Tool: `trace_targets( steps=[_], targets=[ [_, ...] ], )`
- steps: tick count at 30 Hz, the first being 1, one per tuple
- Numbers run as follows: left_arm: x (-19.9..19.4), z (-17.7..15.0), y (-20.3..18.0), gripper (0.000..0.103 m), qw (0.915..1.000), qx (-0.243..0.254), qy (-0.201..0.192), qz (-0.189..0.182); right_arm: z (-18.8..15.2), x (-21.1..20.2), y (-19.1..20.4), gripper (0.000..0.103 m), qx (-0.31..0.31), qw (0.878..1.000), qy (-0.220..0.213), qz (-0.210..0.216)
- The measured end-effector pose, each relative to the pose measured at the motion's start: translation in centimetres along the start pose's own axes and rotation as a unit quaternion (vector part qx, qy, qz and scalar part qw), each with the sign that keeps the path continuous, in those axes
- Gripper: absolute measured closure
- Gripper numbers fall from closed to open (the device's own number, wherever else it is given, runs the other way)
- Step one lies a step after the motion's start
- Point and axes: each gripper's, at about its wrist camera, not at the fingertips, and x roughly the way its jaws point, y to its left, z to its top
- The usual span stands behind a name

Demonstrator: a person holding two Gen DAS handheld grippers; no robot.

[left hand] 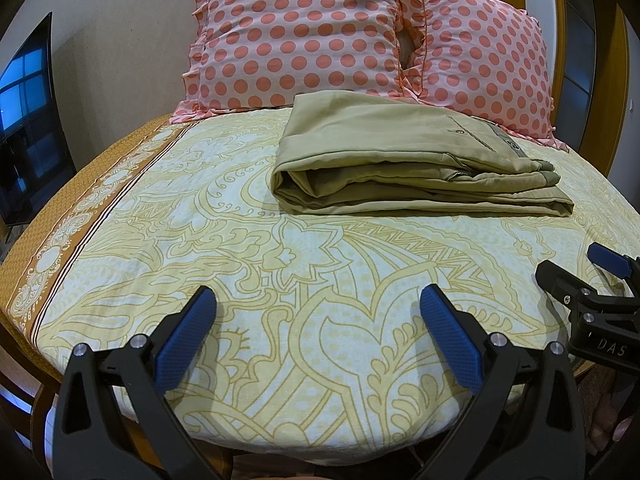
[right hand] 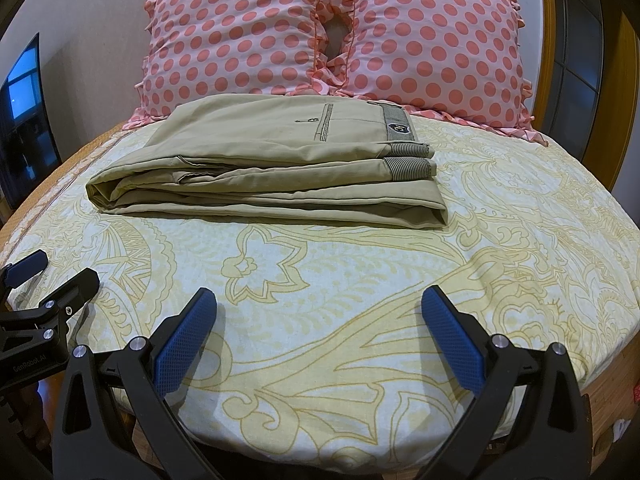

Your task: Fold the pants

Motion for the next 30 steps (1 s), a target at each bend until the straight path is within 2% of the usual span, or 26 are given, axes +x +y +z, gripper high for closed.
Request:
trace_targets(
  steps=[30],
  targets=[
    [-0.02,0.19,0.28,0.002,1.0000,-0.004,0.001,0.000,-0.05,0.03,0.14,0.001,0.001,1.000,-0.001,-0.001]
  ],
)
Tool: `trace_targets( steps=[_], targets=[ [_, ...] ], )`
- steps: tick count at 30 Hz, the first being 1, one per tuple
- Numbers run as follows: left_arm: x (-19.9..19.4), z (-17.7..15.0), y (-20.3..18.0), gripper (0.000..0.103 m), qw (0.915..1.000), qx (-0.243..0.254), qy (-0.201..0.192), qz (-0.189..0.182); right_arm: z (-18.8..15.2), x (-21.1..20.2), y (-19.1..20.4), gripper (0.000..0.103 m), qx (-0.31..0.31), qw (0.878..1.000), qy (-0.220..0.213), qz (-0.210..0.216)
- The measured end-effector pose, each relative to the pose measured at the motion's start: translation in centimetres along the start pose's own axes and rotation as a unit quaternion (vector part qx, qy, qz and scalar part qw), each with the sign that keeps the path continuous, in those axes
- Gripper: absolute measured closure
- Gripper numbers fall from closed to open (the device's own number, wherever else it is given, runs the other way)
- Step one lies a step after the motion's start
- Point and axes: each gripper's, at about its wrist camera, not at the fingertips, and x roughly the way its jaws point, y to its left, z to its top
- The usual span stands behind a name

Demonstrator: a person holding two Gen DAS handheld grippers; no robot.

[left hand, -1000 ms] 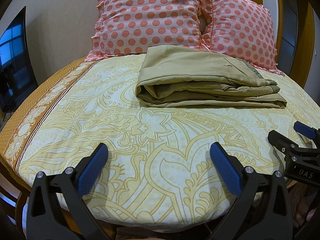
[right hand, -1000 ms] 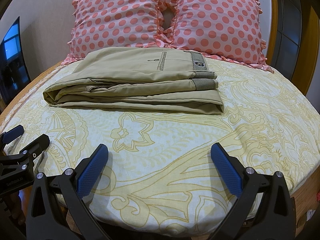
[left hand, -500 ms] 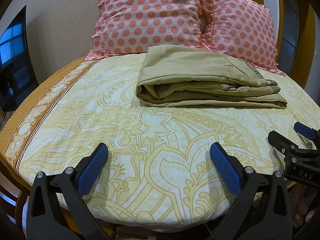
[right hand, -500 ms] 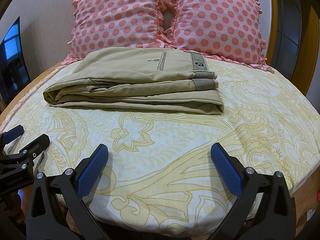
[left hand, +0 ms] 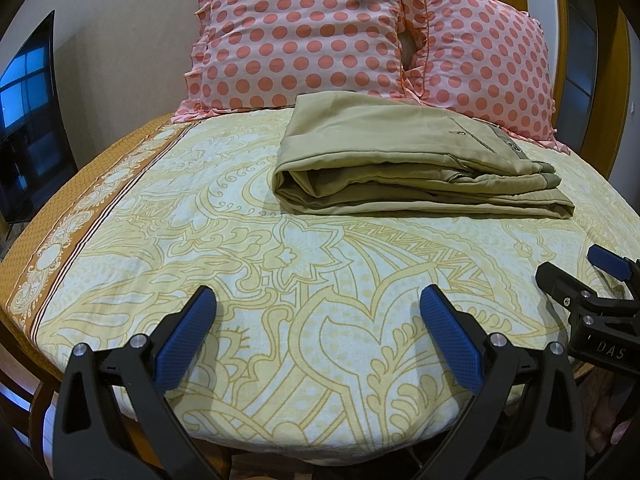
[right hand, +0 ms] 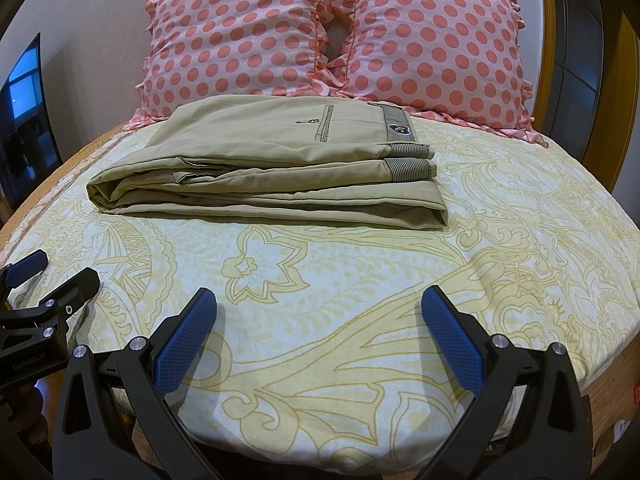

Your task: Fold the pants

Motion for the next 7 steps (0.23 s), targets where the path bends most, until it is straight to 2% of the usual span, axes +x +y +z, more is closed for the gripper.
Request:
trace_targets(
  steps=[7],
  targets=[
    [-0.04,0.03,-0.01,0.002,1.0000,0.000,-0.001,0.000,-0.01,0.04,0.06,0.001,0.000,1.000,0.000,0.000]
  ],
)
